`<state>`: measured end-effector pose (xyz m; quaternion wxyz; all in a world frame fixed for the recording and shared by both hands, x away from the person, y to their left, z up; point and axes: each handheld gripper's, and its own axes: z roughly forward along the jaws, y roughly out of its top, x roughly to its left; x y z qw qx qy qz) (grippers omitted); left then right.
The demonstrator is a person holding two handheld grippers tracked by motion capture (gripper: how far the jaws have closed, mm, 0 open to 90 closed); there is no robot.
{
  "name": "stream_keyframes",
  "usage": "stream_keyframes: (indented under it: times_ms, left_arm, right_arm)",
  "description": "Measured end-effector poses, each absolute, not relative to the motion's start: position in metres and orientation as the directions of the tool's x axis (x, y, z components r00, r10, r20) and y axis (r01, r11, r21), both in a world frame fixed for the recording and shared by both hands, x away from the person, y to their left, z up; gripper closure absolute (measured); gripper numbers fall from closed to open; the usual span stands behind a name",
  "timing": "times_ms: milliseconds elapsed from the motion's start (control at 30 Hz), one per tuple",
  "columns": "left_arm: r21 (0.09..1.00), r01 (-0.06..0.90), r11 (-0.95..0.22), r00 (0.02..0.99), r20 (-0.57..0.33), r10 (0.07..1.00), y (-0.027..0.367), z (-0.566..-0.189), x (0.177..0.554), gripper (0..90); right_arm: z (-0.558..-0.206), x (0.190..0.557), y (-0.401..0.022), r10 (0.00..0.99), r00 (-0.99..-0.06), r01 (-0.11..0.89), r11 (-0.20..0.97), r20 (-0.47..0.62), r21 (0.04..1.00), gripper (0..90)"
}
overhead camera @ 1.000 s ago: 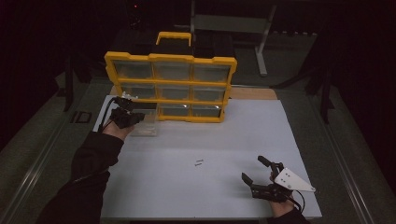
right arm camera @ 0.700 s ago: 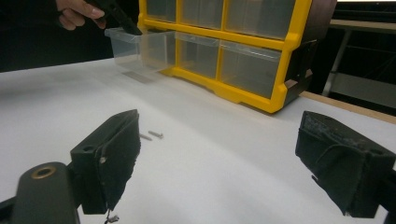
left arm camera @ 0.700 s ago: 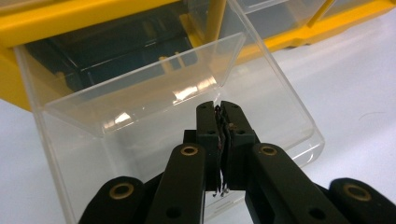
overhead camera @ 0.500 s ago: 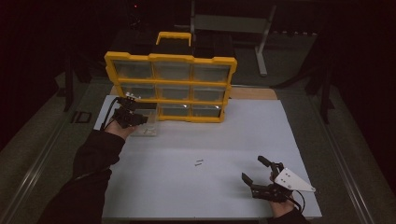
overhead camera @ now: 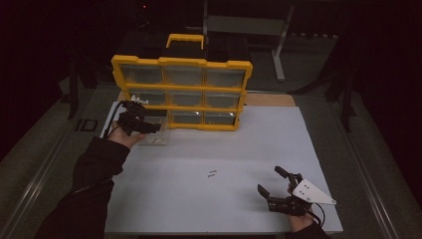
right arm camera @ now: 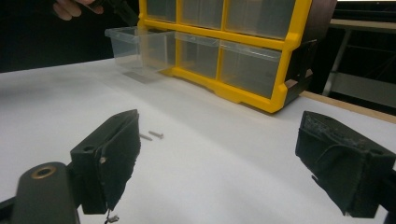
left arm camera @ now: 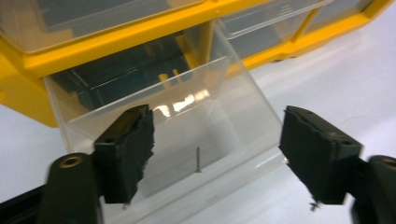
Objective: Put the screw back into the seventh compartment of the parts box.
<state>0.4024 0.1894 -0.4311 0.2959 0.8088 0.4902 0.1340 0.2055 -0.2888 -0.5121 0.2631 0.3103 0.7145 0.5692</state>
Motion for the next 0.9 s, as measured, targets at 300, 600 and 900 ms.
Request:
stream_keyframes:
  times_ms: [300, 600, 900]
  left_arm:
    - [0.663, 0.662, -0.349, 0.547, -0.109, 0.83, 0.187, -0.418, 0.389, 11.7]
    - [0.674, 0.622, -0.397, 0.621, -0.117, 0.775, 0.172, -0.416, 0.38, 6.1]
    - [0.715, 0.568, -0.408, 0.686, -0.137, 0.715, 0.154, -0.413, 0.372, 5.5]
  right_arm:
    - [-0.512, 0.205, -0.288, 0.741, -0.671, 0.149, 0.157, -0.017, 0.976, 14.4]
    - [-0.513, 0.206, -0.287, 0.738, -0.674, 0.158, 0.161, -0.013, 0.974, 14.1]
    - [-0.513, 0.206, -0.287, 0.738, -0.675, 0.156, 0.161, -0.014, 0.975, 14.0]
